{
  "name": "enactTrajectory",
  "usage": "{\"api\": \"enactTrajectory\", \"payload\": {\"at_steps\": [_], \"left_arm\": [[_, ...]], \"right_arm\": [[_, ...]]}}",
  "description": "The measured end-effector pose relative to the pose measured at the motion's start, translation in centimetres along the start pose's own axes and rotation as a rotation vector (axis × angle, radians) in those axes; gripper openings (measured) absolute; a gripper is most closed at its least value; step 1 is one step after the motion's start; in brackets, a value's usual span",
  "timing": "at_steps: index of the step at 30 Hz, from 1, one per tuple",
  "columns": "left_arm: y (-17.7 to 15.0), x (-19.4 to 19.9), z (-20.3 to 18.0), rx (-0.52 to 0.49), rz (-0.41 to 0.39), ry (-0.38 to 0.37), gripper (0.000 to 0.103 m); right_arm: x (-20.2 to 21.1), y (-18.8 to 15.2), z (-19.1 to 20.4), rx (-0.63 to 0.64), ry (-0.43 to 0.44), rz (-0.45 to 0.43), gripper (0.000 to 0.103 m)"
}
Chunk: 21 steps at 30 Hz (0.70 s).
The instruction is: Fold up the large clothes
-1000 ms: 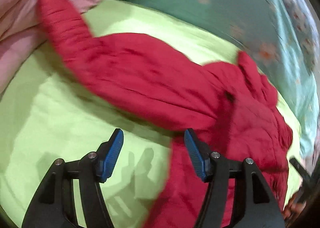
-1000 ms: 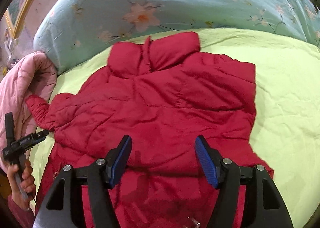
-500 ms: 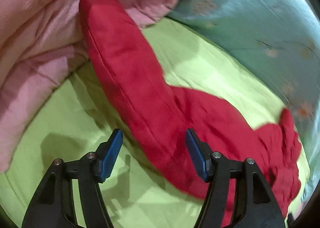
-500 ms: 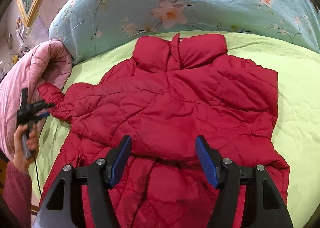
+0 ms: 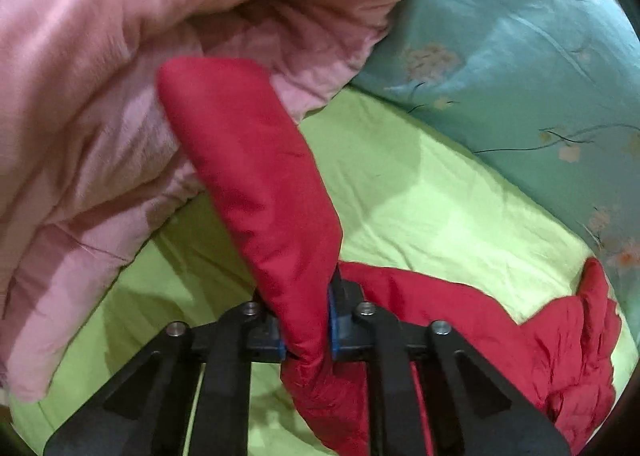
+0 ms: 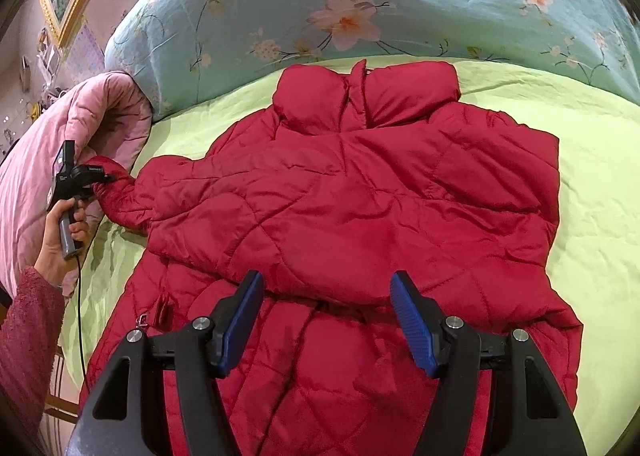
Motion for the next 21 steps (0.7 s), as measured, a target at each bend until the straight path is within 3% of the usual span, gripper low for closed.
{"api": "enactTrajectory", "payload": {"at_steps": [13,21], "left_arm": [[-5.5,7.2,-5.9,-0.098,-0.092,-0.179,0.009],[-9.5,12.9,-13.6,-0.186,-0.121,-0.366,0.009]], "right_arm": [[0.7,-0.6,-0.5,-0.046,0.039,-0.008,0.067],[1.7,-0.6,-1.7,-0.089,0.054,-0.032,0.067]]}}
Point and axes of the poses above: each gripper's, at about its wrist camera, not at the fingertips, and x roughly against the way its jaws point, z to its left, y to its top, the point moved 3 cm from there along -x, roughly the way its jaws point
